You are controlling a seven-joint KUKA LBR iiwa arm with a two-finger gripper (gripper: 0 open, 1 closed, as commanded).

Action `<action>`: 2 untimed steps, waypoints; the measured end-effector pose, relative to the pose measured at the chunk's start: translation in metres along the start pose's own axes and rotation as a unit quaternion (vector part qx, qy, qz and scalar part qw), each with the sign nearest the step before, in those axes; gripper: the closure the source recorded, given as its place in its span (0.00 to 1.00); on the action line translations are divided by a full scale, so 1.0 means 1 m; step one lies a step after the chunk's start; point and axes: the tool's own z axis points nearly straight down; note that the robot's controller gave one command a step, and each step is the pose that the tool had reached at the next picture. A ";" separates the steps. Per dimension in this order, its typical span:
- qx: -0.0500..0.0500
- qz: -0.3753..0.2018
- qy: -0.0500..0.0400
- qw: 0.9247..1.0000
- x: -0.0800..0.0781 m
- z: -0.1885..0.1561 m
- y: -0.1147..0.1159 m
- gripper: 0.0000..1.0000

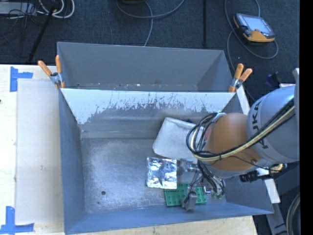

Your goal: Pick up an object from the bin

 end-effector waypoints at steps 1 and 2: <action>0.000 -0.001 -0.001 1.000 -0.002 -0.002 -0.001 1.00; 0.000 -0.004 -0.003 1.000 -0.022 -0.147 -0.019 1.00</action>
Offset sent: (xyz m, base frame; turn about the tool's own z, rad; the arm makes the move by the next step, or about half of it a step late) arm 0.0000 0.0000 0.0000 0.0000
